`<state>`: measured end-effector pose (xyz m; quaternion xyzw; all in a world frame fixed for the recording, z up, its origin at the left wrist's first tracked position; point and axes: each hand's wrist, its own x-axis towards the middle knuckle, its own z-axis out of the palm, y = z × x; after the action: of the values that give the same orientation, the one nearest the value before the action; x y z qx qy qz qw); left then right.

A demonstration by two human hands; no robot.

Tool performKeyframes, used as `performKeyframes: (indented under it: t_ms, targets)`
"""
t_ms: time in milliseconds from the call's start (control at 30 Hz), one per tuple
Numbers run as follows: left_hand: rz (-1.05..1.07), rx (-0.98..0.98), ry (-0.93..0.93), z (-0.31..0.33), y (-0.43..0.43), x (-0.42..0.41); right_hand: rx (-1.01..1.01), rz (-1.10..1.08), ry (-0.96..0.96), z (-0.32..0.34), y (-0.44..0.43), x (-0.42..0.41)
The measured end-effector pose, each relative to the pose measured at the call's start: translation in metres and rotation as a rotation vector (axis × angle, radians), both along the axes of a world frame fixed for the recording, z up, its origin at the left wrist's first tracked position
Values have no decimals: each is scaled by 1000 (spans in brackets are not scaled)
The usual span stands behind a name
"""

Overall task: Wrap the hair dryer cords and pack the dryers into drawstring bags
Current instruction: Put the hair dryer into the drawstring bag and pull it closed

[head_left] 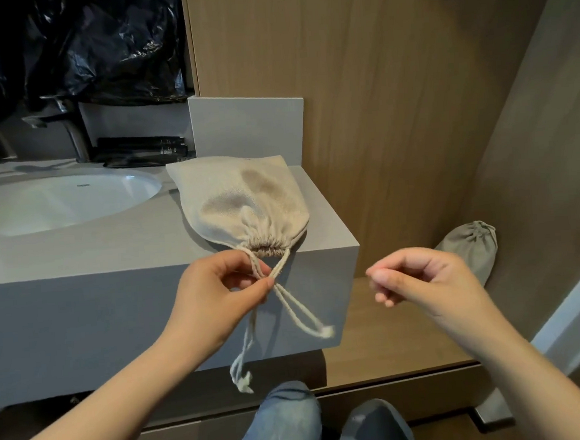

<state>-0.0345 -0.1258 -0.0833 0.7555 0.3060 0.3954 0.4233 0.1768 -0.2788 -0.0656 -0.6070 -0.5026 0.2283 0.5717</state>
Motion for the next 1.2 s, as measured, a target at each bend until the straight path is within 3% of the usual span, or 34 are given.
performKeyframes:
  t_ms: [100, 200, 367, 500, 667, 767, 1000, 1100, 1200]
  targets:
    - [-15, -41, 5, 0, 0, -2, -73, 2, -135, 2, 18, -16]
    - [-65, -142, -33, 4, 0, -2, -222, 69, -146, -16, 36, -28]
    - [-198, -319, -134, 16, 5, 1, -273, 317, 151, -36, 58, -48]
    - [-202, -289, -121, 20, 12, 1, -292, 333, 206, -29, 56, -49]
    - [-121, -187, -108, 20, 20, -7, -332, 209, 62, -12, 35, -26]
    - [-88, -137, -69, 12, 14, -12, -249, 69, -57, 6, 19, -12]
    - [16, -69, -53, -10, 4, -22, -149, 22, -264, 29, 26, -19]
    - [28, -27, -59, -10, 2, -27, -154, 147, -111, 42, 33, -29]
    - [10, -31, -75, -9, 4, -27, -185, 270, 167, 48, 51, -43]
